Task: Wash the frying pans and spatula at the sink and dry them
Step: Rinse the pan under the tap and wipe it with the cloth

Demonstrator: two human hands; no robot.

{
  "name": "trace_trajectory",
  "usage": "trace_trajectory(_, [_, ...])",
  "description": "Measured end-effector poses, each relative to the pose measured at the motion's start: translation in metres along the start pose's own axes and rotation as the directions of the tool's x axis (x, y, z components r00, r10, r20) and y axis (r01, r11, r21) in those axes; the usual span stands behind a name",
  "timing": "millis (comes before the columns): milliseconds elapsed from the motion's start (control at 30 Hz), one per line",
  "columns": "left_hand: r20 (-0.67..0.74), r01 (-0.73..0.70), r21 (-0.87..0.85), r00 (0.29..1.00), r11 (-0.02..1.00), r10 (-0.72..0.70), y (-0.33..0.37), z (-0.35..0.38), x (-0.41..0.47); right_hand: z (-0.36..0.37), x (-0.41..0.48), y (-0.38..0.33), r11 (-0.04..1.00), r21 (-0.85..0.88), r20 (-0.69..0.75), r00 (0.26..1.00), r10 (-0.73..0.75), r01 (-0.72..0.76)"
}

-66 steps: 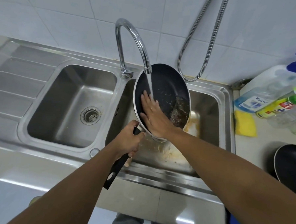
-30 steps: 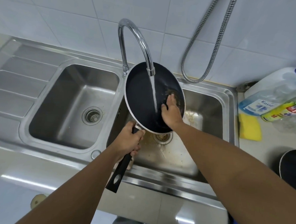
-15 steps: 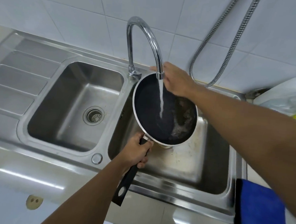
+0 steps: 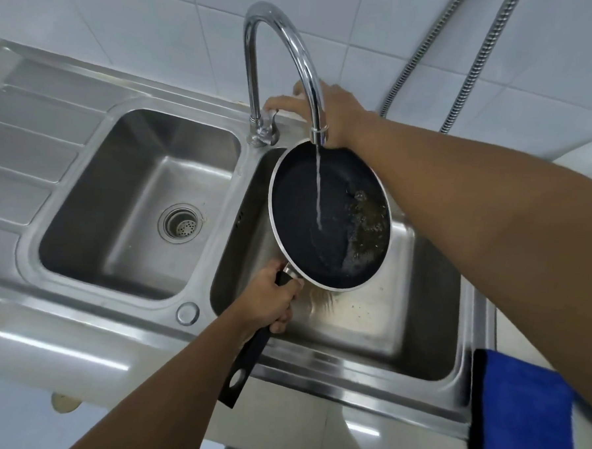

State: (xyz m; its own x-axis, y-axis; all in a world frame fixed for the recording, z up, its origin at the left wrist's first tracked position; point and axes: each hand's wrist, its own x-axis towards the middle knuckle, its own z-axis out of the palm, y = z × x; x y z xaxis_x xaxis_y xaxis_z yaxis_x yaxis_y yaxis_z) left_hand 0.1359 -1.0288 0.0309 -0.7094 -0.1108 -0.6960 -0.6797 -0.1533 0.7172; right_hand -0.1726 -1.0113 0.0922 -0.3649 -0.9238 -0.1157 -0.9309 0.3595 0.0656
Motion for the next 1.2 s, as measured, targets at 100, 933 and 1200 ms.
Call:
trace_trajectory(100, [-0.029, -0.026, 0.071, 0.999, 0.997, 0.028, 0.001, 0.003, -0.003, 0.005, -0.026, 0.013, 0.992, 0.044, -0.061, 0.991, 0.121, -0.119])
trace_trajectory(933, [-0.053, -0.193, 0.796, 0.922, 0.573, 0.384, 0.042, 0.073, -0.066, 0.11, -0.374, -0.128, 0.859, 0.194, 0.385, 0.842, 0.378, -0.474])
trace_trajectory(1200, [-0.069, -0.124, 0.732, 0.965, 0.67, 0.254, 0.031, 0.093, -0.064, 0.137, -0.458, -0.155, 0.488, 0.135, 0.147, 0.504, 0.851, -0.862])
